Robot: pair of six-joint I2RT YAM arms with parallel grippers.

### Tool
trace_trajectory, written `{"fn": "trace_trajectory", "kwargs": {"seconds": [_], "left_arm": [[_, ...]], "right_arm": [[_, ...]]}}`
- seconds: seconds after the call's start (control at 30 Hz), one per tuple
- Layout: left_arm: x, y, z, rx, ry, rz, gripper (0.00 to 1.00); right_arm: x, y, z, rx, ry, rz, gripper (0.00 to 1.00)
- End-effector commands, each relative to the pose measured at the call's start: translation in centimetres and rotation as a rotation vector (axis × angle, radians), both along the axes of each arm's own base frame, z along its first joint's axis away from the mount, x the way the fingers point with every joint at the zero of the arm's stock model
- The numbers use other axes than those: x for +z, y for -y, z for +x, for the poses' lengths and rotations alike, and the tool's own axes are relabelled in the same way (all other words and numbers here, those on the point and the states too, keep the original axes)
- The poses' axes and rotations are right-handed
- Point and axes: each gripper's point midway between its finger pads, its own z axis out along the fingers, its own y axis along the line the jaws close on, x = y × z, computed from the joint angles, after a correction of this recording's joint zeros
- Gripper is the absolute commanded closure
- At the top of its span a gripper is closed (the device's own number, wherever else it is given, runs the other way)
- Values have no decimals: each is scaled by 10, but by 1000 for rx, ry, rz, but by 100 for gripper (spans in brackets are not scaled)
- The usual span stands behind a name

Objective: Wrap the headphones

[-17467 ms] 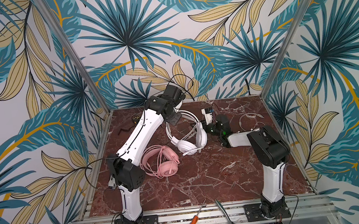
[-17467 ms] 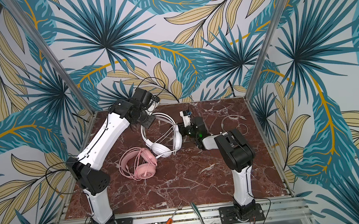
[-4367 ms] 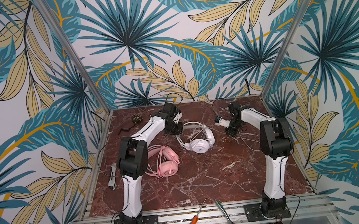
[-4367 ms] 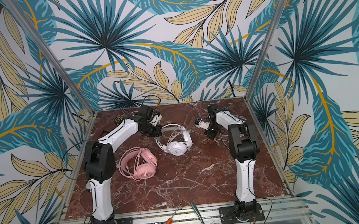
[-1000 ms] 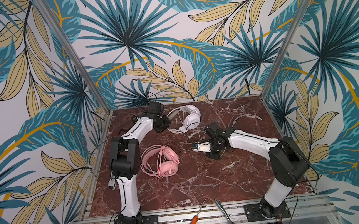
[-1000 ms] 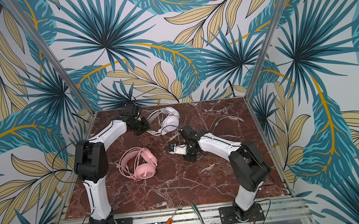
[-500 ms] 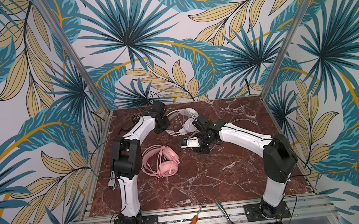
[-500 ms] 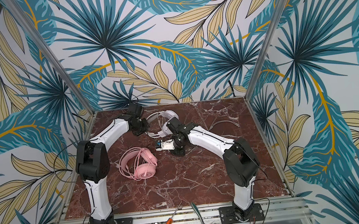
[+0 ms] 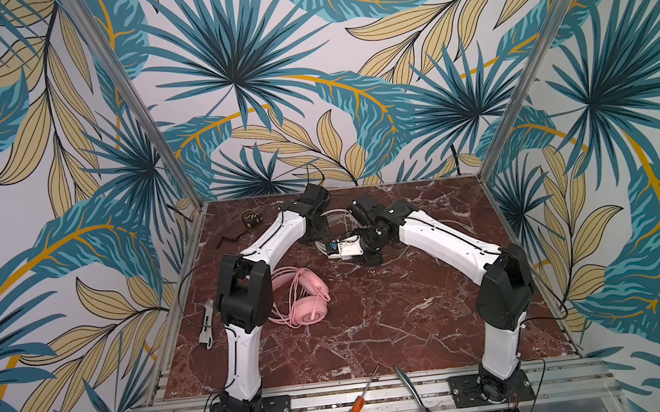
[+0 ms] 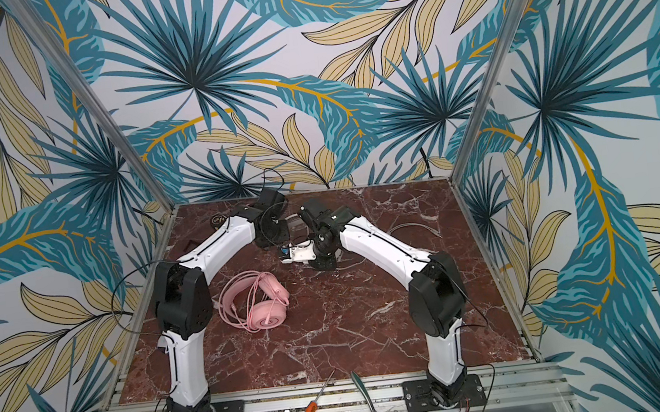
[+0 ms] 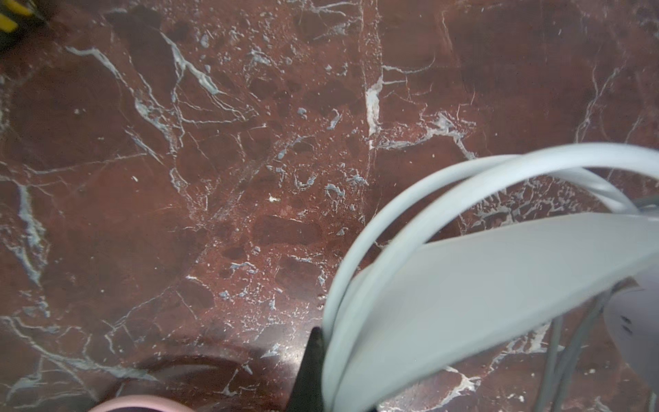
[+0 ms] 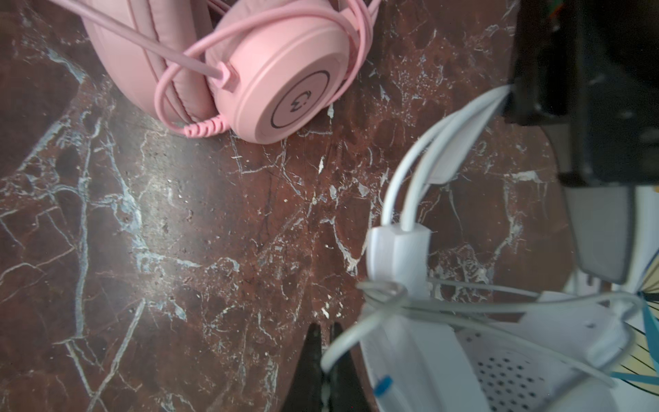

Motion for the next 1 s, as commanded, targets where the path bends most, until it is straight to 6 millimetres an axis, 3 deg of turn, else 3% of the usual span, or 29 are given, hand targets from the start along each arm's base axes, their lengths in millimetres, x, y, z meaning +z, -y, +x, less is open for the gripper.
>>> {"fn": "trace_trajectory", "kwargs": {"seconds": [0.0,0.13,0.4,0.97], "left_arm": [[14,10,7,-84,55,55,100],[9,17,4,-142,49,78,100],[7,31,-1,-288,39,95,100],[10,51,-21,-547,37,105,100]], "right_arm": [[-5,14,4,17,23,-101,100],[5,24,17,16,90,-149,100],[4,54,45,-13,193,-301,100],[-7,65,88,-147,68,-150,98]]}}
